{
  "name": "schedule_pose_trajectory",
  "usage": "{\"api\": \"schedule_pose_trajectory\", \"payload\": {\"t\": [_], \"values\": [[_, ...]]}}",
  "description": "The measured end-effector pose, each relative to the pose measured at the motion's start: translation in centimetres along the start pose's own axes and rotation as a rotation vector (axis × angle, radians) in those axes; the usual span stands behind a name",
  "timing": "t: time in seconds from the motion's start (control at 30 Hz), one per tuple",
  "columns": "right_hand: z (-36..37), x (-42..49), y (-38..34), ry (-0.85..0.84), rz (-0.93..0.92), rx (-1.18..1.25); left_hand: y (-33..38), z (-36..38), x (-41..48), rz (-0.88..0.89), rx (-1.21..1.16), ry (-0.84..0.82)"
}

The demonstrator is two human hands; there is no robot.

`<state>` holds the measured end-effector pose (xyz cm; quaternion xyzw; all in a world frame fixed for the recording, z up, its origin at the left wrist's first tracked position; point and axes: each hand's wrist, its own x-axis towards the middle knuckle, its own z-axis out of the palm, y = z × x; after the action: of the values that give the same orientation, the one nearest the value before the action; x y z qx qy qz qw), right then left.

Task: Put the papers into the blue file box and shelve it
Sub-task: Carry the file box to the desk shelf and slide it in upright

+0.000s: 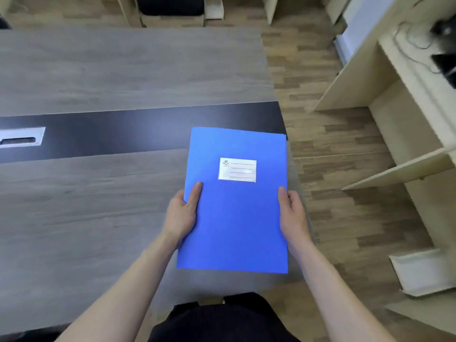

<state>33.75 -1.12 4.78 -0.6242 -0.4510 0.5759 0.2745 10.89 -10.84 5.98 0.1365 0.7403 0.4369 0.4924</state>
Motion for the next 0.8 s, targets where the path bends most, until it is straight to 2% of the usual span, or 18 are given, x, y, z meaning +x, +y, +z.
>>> {"api": "schedule_pose_trajectory", "payload": {"t": [0.2, 0.47, 0.67, 0.8], "values": [[-2.6, -8.0, -4.7, 0.216, -0.128, 0.134, 6.4, 0.5, -2.5, 0.173, 0.100, -0.193], [-12.4, -20.8, -6.7, 0.609, -0.239, 0.278, 12.1, 8.5, -13.1, 0.375, 0.146, -0.572], [-20.2, -30.0, -4.6, 0.755, -0.274, 0.364, 11.6, 13.8, -22.8, 0.460, 0.257, -0.786], [-26.3, -38.0, -0.8, 0.849, -0.298, 0.449, 7.5, 16.7, -30.9, 0.460, 0.299, -0.946]]}}
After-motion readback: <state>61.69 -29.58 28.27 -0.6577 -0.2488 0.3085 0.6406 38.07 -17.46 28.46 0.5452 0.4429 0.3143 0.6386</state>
